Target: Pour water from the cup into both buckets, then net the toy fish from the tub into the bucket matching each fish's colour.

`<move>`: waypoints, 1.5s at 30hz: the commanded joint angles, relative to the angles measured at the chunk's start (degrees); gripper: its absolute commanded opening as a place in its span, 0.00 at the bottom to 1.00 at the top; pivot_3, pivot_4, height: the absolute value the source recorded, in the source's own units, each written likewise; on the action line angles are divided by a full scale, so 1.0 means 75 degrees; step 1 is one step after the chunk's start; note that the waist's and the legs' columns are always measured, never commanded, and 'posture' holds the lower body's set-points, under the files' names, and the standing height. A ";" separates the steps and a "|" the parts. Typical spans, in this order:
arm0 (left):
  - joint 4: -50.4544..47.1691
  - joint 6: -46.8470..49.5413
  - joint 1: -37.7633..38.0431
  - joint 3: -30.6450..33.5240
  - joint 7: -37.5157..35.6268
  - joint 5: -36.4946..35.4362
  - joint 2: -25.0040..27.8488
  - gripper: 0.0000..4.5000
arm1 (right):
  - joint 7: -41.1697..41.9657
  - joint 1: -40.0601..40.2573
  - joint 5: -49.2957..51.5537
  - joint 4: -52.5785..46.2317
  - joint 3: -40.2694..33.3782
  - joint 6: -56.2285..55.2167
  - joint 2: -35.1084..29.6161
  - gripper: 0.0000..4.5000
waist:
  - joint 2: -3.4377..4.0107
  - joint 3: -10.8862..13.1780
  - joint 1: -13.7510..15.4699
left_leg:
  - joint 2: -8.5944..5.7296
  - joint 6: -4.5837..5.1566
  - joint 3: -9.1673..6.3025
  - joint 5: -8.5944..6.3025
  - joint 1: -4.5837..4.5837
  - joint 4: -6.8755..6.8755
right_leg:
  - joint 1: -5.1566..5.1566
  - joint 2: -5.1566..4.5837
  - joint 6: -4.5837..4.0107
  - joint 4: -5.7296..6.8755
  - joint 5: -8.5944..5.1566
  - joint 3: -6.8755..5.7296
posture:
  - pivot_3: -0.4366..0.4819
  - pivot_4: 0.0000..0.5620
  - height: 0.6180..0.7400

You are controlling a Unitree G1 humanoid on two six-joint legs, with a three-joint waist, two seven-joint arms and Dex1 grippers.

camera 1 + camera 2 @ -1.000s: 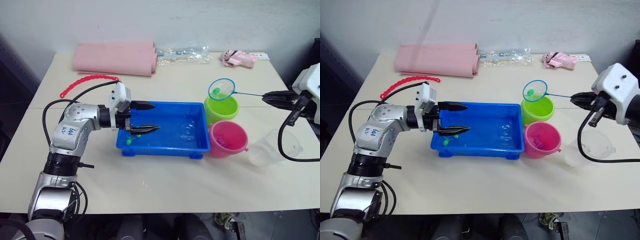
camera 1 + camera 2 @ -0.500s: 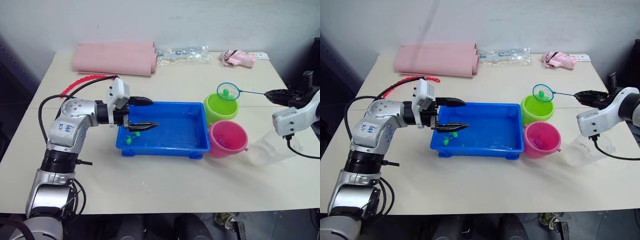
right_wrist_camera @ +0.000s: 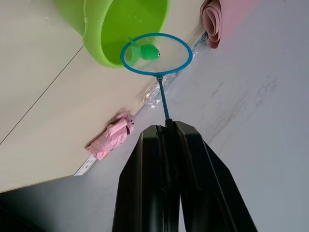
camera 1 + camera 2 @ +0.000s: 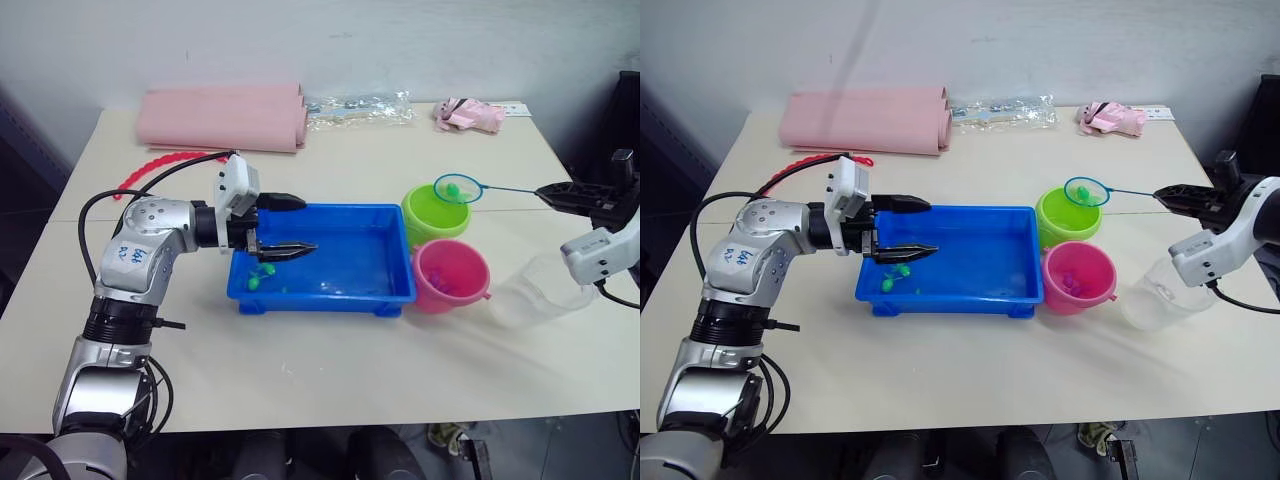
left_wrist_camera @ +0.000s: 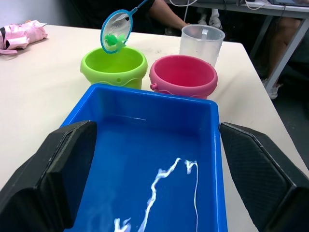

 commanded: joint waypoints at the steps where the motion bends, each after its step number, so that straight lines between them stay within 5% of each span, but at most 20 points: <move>1: -0.0036 -0.0137 -0.0212 0.0043 -0.0066 -0.0006 -0.0006 0.98 | -0.0054 -0.0077 0.0045 -0.0174 -0.0166 0.0157 -0.0059 0.00 | 0.0000 0.0000 0.0004 | 0.0000 0.0000 0.0000 0.0000 -0.0001 0.0001 | 0.0000 0.0000 0.0000 0.0001 0.0000 -0.0001 | 0.48 0.27 1.00; 9: 0.0003 -0.0137 -0.0239 0.0032 -0.0143 0.0017 0.0029 0.98 | 0.0029 -0.0285 0.0321 -0.0095 -0.0168 0.0634 0.0072 0.00 | 0.0001 0.0000 -0.0002 | -0.0001 0.0000 0.0002 0.0000 0.0000 0.0001 | 0.0000 -0.0001 0.0000 0.0001 0.0000 0.0001 | 0.48 0.27 1.00; 12: -0.0059 -0.0096 -0.0157 0.0039 -0.0210 0.0016 0.0115 0.98 | 0.1201 -0.0135 0.2416 0.0075 -0.0198 0.1451 0.0364 0.00 | 0.0001 0.0000 -0.0003 | 0.0001 0.0000 0.0002 0.0000 0.0001 0.0001 | 0.0001 0.0000 0.0000 0.0000 0.0000 -0.0001 | 0.48 0.27 1.00; 16: -0.0237 -0.0031 0.0151 0.0059 -0.0486 0.0012 0.0496 0.98 | 0.3466 0.0561 0.6347 -0.1135 -0.0455 0.4279 0.0958 0.00 | 0.0001 0.0000 0.0012 | 0.0002 0.0001 0.0003 0.0000 0.0001 0.0003 | 0.0010 0.0003 0.0000 -0.0002 0.0000 -0.0005 | 0.48 0.27 1.00; 22: -0.0509 -0.0179 0.0934 0.0070 -0.1065 0.0191 0.1538 0.98 | 0.4164 0.0756 0.8986 -0.3685 -0.0240 0.8359 0.1680 0.00 | 0.0001 0.0000 -0.0005 | 0.0015 0.0001 -0.0006 0.0000 0.0002 0.0002 | 0.0009 0.0011 0.0000 -0.0003 0.0000 -0.0005 | 0.48 0.27 1.00; 26: -0.0688 -0.0251 0.1412 0.0247 -0.1154 0.0292 0.2139 0.98 | 0.4140 0.0444 0.8379 -0.4317 0.0663 0.9228 0.2536 0.00 | 0.0002 0.0000 0.0010 | 0.0017 0.0000 -0.0010 0.0000 0.0001 0.0003 | 0.0010 0.0009 0.0000 -0.0008 0.0000 -0.0004 | 0.48 0.27 1.00; 32: -0.0522 -0.0324 0.1943 0.0477 -0.1230 0.0441 0.2828 0.98 | 0.4258 -0.0141 0.6438 -0.3723 0.1952 0.8574 0.3596 0.00 | 0.0001 0.0000 0.0112 | -0.0011 0.0003 -0.0014 -0.0002 -0.0005 0.0006 | 0.0004 -0.0013 0.0000 -0.0008 0.0000 -0.0003 | 0.48 0.27 1.00; 45: -0.1009 -0.0109 0.2475 0.0863 -0.1163 0.0299 0.3253 0.98 | 0.4556 -0.0438 0.4906 -0.2736 0.2870 0.7497 0.5373 0.00 | 0.0001 0.0000 0.0001 | -0.0006 -0.0001 -0.0016 0.0000 0.0002 -0.0004 | -0.0002 -0.0012 -0.0001 0.0006 0.0000 -0.0021 | 0.48 0.27 1.00</move>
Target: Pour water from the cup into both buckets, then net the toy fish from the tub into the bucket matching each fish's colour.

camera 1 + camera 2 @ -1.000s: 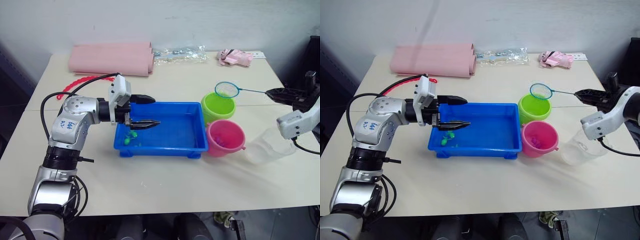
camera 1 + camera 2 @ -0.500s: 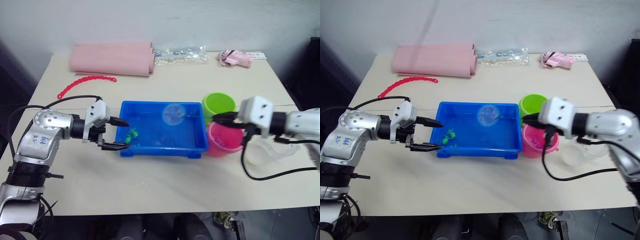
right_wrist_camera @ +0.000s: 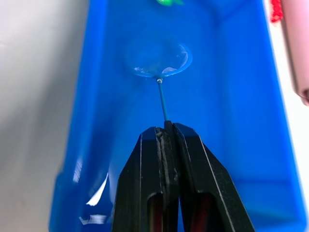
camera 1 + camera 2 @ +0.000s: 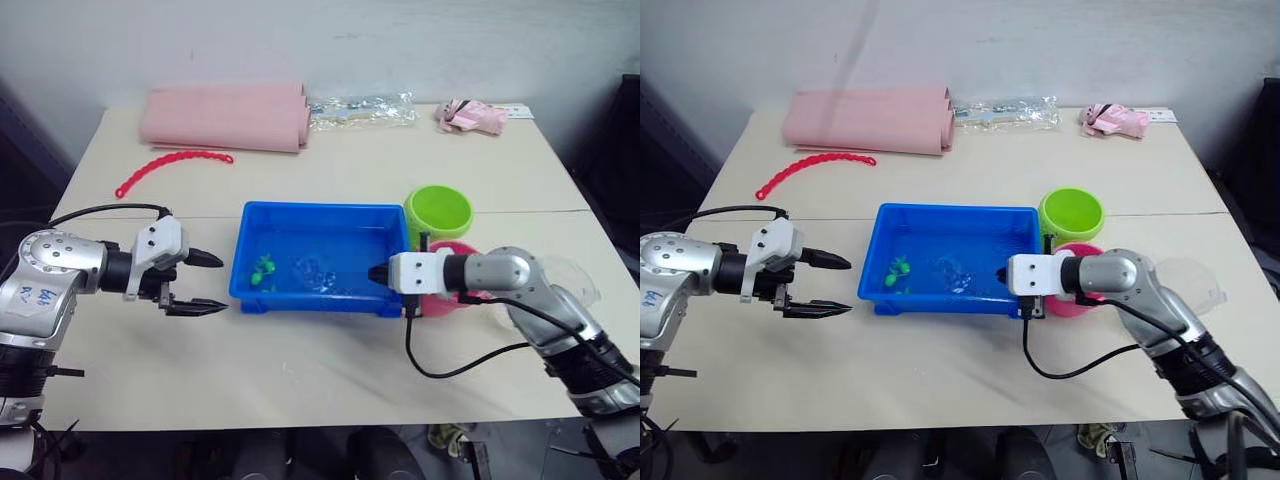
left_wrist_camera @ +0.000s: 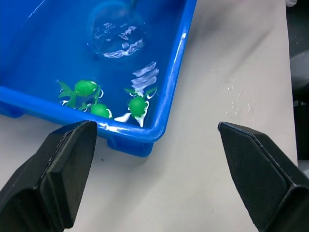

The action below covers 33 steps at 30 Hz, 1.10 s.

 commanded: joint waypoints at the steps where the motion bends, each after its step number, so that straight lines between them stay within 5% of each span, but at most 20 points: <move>1: -0.0292 0.0034 -0.0011 0.0275 0.0081 -0.0133 0.0066 0.98 | 0.0064 -0.0051 -0.0069 -0.0162 -0.0017 -0.0048 0.0321 0.00 | 0.0000 0.0000 -0.0009 | 0.0001 0.0000 0.0000 0.0000 0.0002 -0.0001 | 0.0000 0.0001 0.0000 0.0001 0.0000 0.0000 | 0.48 0.27 1.00; 15: 0.0101 -0.0058 -0.0235 0.0242 -0.0028 -0.0047 0.0123 0.98 | 0.0169 0.0014 0.0222 -0.0358 -0.0033 0.0896 0.1609 0.00 | 0.0000 0.0000 -0.0010 | 0.0001 -0.0003 -0.0002 0.0002 0.0005 -0.0001 | -0.0002 0.0001 0.0000 0.0008 0.0000 -0.0004 | 0.48 0.27 1.00; 33: 0.0466 -0.0181 -0.0747 0.0141 0.0207 -0.0107 -0.0514 0.98 | 0.0719 0.0045 0.2378 -0.1676 -0.1998 0.4255 0.0451 0.00 | -0.0001 -0.0001 0.0008 | 0.0000 -0.0003 -0.0002 0.0001 0.0004 -0.0003 | 0.0000 0.0000 0.0000 0.0007 0.0000 -0.0004 | 0.48 0.27 1.00</move>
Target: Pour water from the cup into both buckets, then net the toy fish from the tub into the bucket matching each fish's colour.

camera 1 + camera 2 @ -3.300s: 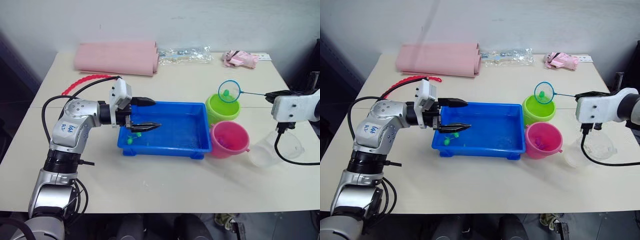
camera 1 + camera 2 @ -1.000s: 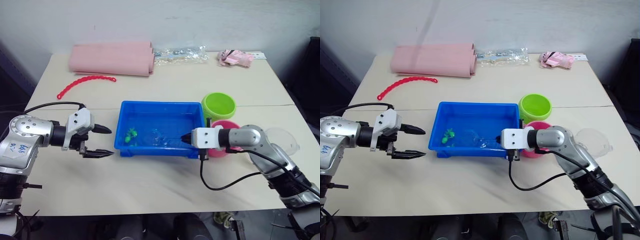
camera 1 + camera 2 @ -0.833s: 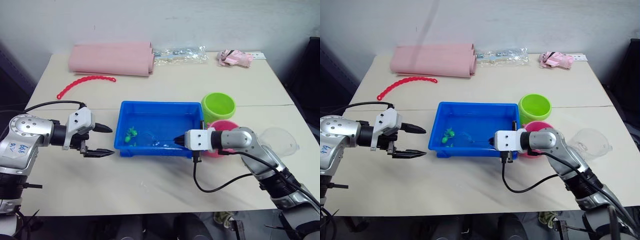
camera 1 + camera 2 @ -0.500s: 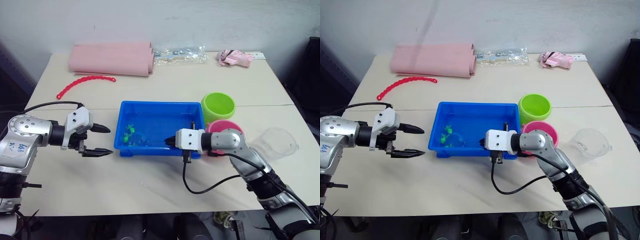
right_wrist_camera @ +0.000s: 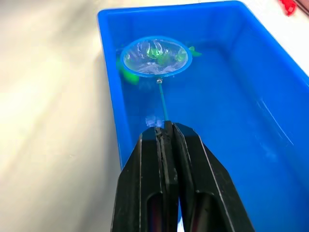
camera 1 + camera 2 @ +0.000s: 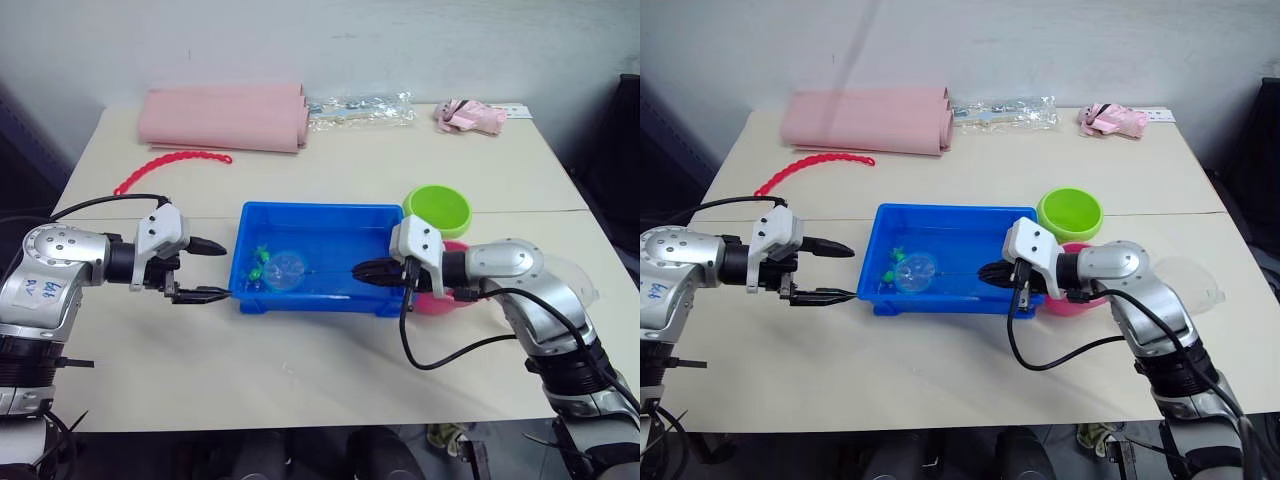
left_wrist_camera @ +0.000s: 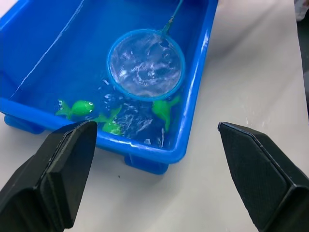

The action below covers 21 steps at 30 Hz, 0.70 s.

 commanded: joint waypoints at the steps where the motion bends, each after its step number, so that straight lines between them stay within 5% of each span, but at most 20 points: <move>1: 0.0075 -0.0103 -0.0330 0.0092 0.0058 -0.0096 -0.0182 0.98 | -0.0099 0.0035 -0.0121 -0.0323 -0.0493 -0.0286 -0.0542 0.00 | 0.0000 0.0000 0.0013 | -0.0002 0.0000 0.0000 0.0000 -0.0001 0.0000 | 0.0000 -0.0001 0.0000 0.0000 0.0000 0.0000 | 0.48 0.27 1.00; 13: 0.0480 -0.0675 -0.0352 -0.0156 -0.0241 0.0405 0.0043 0.98 | -0.0551 -0.0194 -0.2169 0.0787 0.0861 -0.2977 -0.0476 0.00 | 0.0000 0.0000 -0.0038 | 0.0000 0.0000 0.0007 0.0000 0.0001 -0.0006 | -0.0006 0.0003 0.0000 -0.0003 0.0000 0.0002 | 0.48 0.27 1.00; 21: 0.0224 -0.0499 -0.0148 0.0007 -0.0260 0.0280 0.0154 0.98 | -0.0217 -0.0096 -0.1783 0.0934 0.1279 -0.2985 0.0239 0.00 | 0.0000 0.0000 -0.0013 | 0.0003 -0.0001 0.0005 0.0000 0.0002 0.0000 | -0.0009 0.0000 0.0000 0.0005 0.0000 0.0001 | 0.48 0.27 1.00</move>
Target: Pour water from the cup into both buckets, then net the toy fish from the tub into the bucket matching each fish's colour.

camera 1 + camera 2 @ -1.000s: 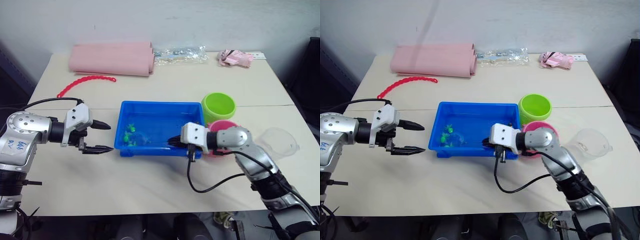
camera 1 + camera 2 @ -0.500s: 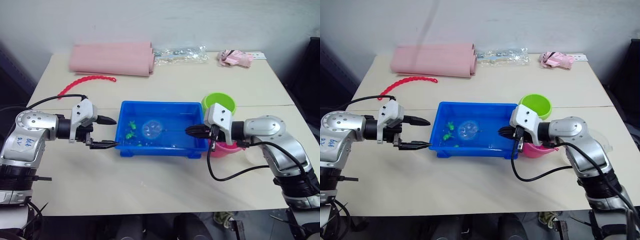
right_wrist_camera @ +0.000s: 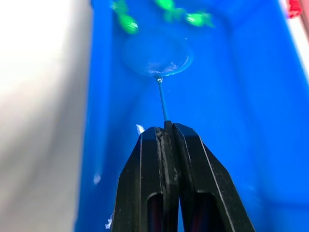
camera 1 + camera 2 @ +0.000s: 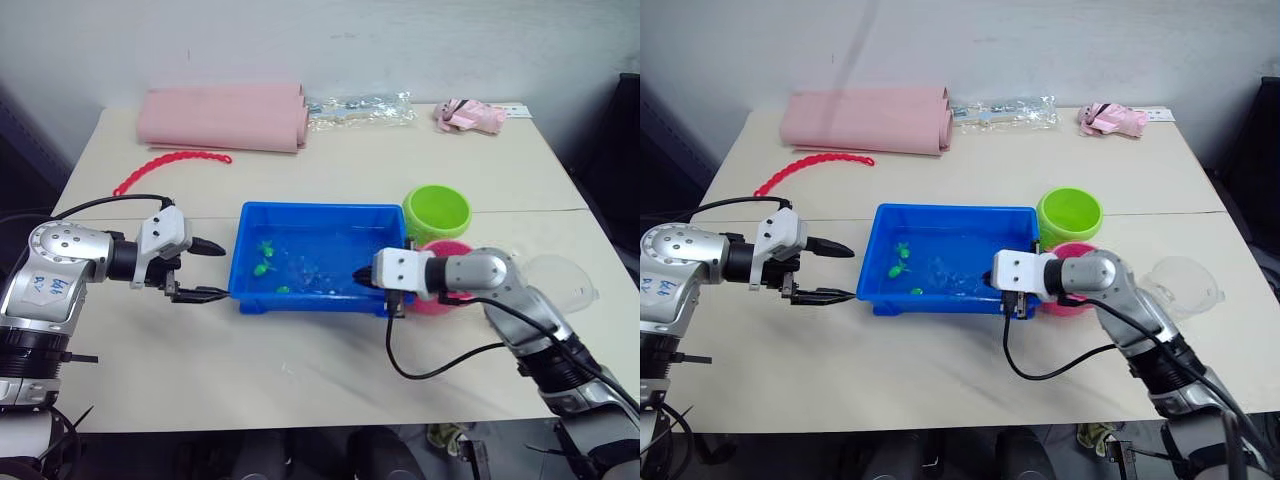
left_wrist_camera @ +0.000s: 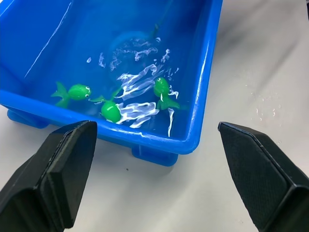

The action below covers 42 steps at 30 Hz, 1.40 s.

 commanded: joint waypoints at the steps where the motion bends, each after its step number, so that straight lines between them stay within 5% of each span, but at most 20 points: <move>1: -0.0386 0.0124 0.0134 0.0307 -0.0044 -0.0172 0.0218 0.98 | 0.0342 0.0042 0.0689 -0.0220 0.0183 0.0293 0.0697 0.00 | 0.0000 0.0000 0.0009 | 0.0000 0.0000 0.0000 0.0000 -0.0001 0.0000 | 0.0000 0.0000 0.0000 0.0001 0.0000 0.0000 | 0.48 0.27 1.00; 10: -0.0548 0.0479 0.0077 0.0479 0.0143 -0.0490 -0.0044 0.98 | 0.0285 -0.0158 0.2030 -0.0612 -0.0981 0.2410 0.0717 0.00 | 0.0000 0.0000 0.0011 | 0.0002 -0.0002 -0.0003 0.0001 -0.0003 -0.0001 | 0.0001 -0.0001 0.0000 0.0001 0.0000 -0.0007 | 0.48 0.27 1.00; 23: -0.0890 0.1558 -0.1144 0.0432 0.0855 -0.1509 -0.1553 0.98 | 0.0190 -0.0012 0.3149 -0.1561 -0.3099 0.4171 -0.1046 0.00 | -0.0002 -0.0001 0.0077 | -0.0006 0.0001 -0.0004 0.0000 -0.0008 0.0001 | 0.0009 0.0001 0.0000 -0.0011 0.0000 -0.0001 | 0.48 0.27 1.00; 35: -0.0238 0.0935 -0.1785 -0.0040 0.0731 -0.1165 -0.2132 0.98 | -0.0244 0.1051 0.2573 -0.1520 -0.4827 0.3021 -0.2692 0.00 | -0.0002 -0.0001 0.0044 | -0.0005 0.0001 0.0003 -0.0001 -0.0011 0.0000 | 0.0016 0.0006 0.0000 -0.0028 0.0000 0.0007 | 0.48 0.27 1.00; 42: 0.0181 0.0680 -0.2077 -0.0106 0.0597 -0.1021 -0.2190 0.98 | -0.0509 0.1814 0.0739 -0.0777 -0.4490 -0.0235 -0.3329 0.00 | -0.0002 -0.0001 0.0053 | -0.0005 0.0003 0.0007 -0.0001 -0.0013 0.0000 | 0.0015 0.0007 0.0000 -0.0035 0.0000 0.0008 | 0.48 0.27 1.00</move>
